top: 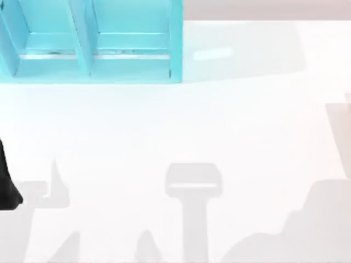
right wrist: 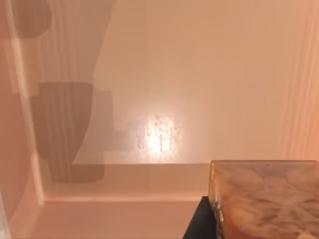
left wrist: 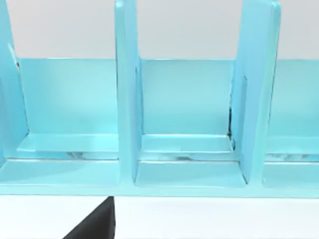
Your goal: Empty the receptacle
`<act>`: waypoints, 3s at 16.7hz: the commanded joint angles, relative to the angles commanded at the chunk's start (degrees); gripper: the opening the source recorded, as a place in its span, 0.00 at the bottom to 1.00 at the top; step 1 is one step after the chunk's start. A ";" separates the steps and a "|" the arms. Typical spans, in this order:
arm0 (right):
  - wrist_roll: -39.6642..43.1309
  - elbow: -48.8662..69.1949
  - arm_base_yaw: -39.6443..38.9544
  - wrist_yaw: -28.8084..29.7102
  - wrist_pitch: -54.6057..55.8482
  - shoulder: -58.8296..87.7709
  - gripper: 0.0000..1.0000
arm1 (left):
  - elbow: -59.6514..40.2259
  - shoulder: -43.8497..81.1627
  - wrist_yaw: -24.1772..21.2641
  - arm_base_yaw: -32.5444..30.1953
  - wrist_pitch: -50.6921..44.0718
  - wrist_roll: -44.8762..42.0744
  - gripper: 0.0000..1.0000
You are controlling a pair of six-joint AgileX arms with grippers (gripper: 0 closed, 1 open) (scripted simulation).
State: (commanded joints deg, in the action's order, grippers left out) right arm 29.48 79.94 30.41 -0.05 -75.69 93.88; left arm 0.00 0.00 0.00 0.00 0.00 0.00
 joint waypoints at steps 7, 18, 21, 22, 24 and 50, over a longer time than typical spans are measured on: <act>-16.29 2.03 -16.52 0.83 0.65 7.20 0.00 | 0.00 0.00 0.00 0.00 0.00 0.00 1.00; -68.98 1.02 -68.81 0.06 12.94 17.59 0.00 | 0.00 0.00 0.00 0.00 0.00 0.00 1.00; -75.17 0.37 -74.92 0.14 16.08 17.32 0.00 | 0.00 0.00 0.00 0.00 0.00 0.00 1.00; -75.98 0.22 -75.72 0.17 16.56 17.20 0.00 | 0.00 0.00 0.00 0.00 0.00 0.00 1.00; -76.22 0.17 -75.95 0.18 16.71 17.17 0.00 | 0.00 0.00 0.00 0.00 0.00 0.00 1.00; -76.37 -5.51 -76.05 0.21 26.09 20.86 0.90 | 0.00 0.00 0.00 0.00 0.00 0.00 1.00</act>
State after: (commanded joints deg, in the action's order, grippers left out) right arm -46.88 74.43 -45.64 0.16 -49.61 114.74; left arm 0.00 0.00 0.00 0.00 0.00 0.00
